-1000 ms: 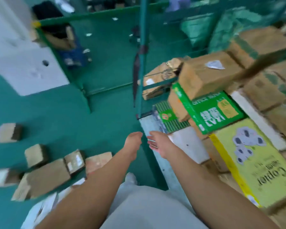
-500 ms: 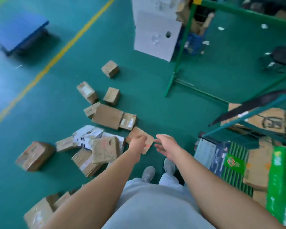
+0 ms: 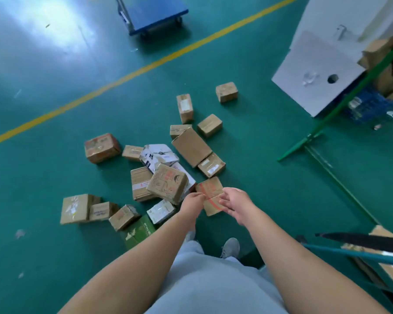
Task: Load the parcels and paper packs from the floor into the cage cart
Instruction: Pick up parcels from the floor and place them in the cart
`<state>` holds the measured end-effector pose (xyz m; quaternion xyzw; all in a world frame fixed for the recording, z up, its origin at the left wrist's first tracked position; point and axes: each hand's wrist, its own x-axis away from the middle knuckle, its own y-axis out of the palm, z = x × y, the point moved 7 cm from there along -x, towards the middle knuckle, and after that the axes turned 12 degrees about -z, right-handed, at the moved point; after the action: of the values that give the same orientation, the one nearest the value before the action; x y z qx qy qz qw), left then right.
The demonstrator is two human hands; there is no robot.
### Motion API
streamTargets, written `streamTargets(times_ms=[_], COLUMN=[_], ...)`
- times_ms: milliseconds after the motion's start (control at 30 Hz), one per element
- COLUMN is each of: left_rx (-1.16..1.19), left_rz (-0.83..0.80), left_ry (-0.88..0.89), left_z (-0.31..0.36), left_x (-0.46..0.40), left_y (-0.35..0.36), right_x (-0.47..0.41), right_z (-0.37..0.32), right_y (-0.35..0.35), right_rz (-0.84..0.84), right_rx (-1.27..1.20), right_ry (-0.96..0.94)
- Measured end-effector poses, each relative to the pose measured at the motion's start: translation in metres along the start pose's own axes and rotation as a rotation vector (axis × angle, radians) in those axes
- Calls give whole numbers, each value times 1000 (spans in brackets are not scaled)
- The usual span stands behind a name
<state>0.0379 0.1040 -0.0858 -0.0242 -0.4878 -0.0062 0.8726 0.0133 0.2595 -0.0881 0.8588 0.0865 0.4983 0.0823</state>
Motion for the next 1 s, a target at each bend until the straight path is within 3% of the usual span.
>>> streamTargets(times_ms=[267,567,1000], left_rx=[240,690,831], left_rz=[113,229,258], left_ry=[-39,-65,-167], left_z=[-33,-89,-81], left_x=[10,7,-84], left_y=[-25,-84,-188], right_x=[-13,-46,-152], right_z=[10,9,-12], right_y=[23,98,165], right_rz=[-80,-201,-159], right_rx=[157,395,549], right_ry=[72,151,310])
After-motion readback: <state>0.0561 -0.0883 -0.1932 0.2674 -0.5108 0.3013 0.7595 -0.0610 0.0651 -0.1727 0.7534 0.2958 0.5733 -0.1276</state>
